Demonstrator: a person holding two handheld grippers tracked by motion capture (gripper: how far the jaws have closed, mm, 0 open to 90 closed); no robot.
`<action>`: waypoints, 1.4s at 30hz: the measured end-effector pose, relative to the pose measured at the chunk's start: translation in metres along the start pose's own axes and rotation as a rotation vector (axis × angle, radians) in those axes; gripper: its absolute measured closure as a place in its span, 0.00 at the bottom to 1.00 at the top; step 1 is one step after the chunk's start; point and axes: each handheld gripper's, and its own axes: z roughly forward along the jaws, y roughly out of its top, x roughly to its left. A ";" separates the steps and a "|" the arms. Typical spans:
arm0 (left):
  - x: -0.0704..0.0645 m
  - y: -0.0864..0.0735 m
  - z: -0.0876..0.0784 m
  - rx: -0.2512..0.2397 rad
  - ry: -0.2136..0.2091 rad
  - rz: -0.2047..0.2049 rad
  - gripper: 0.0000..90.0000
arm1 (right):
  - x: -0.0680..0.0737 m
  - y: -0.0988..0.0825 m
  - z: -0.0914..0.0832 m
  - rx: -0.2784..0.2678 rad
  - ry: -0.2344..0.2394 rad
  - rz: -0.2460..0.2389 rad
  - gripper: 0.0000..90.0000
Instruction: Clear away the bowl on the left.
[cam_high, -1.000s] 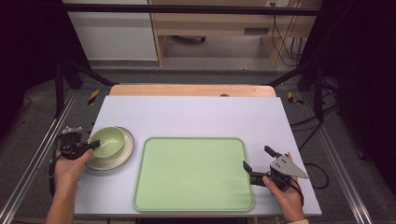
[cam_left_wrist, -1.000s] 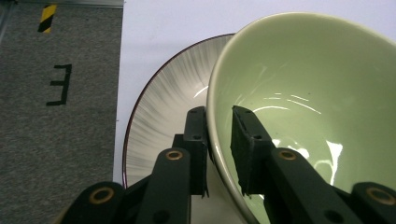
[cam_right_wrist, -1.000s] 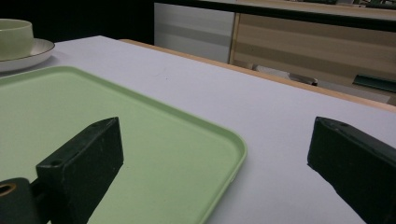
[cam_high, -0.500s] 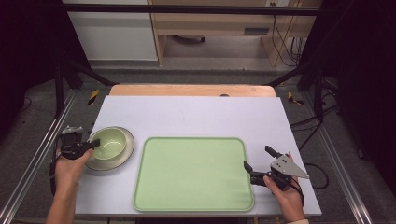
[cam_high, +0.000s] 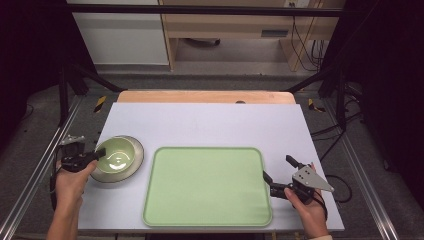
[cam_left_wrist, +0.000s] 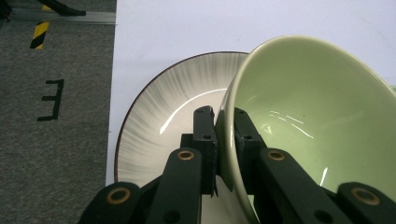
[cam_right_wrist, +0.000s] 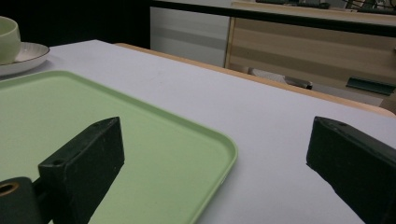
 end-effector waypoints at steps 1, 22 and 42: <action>0.000 0.000 -0.001 -0.006 -0.004 -0.006 0.92 | 0.000 0.000 0.000 0.000 0.000 0.000 0.04; -0.008 0.008 -0.016 -0.054 -0.046 -0.010 0.92 | 0.002 0.001 0.004 -0.014 0.023 -0.034 0.07; -0.013 0.008 -0.016 -0.062 -0.044 0.002 0.92 | 0.004 0.001 0.004 -0.024 0.011 -0.037 0.05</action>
